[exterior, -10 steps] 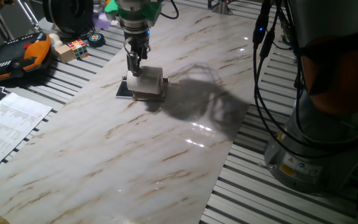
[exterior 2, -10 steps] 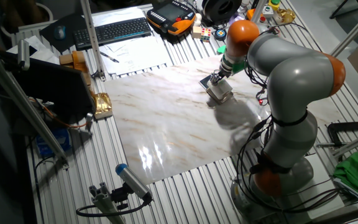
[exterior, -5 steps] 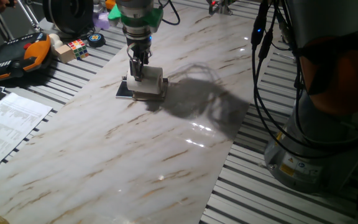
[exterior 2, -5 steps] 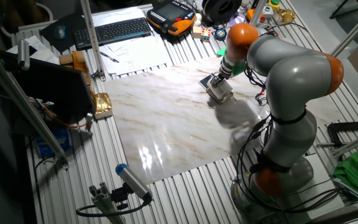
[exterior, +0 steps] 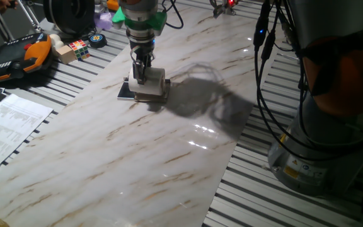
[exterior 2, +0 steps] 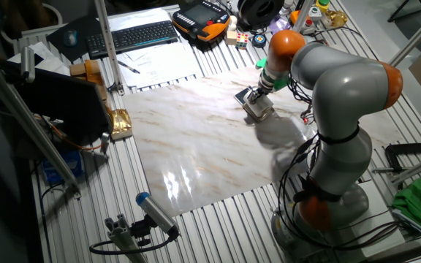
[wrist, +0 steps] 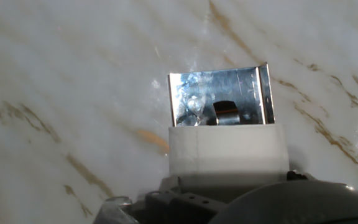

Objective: Take the roll of paper down from the shelf

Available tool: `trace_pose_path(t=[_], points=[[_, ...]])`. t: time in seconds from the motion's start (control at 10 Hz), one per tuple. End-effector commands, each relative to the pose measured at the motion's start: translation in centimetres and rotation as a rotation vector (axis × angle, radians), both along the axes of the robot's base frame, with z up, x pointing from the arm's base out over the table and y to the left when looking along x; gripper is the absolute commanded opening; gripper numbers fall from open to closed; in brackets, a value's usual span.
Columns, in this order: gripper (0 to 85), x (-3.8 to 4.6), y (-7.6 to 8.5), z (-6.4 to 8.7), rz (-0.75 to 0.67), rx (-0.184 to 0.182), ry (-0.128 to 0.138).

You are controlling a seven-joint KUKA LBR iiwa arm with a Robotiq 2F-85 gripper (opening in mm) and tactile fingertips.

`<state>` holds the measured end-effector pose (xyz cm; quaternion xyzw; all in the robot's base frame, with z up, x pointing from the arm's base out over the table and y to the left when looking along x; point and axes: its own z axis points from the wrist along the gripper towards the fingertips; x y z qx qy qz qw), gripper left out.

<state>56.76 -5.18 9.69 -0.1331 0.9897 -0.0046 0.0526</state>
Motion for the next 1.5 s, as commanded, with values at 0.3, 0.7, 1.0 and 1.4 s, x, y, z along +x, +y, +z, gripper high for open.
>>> trace_pose_path(t=[0.3,0.7,1.0,1.4], points=[[85.0,0.06,0.08,-0.10,-0.005,0.002,-0.001],[85.0,0.12,0.22,-0.32,-0.012,0.015,-0.014],[34.0,0.17,0.34,-0.26,0.012,0.029,-0.004],[3.7,0.20,0.48,0.63,0.011,0.013,-0.004]])
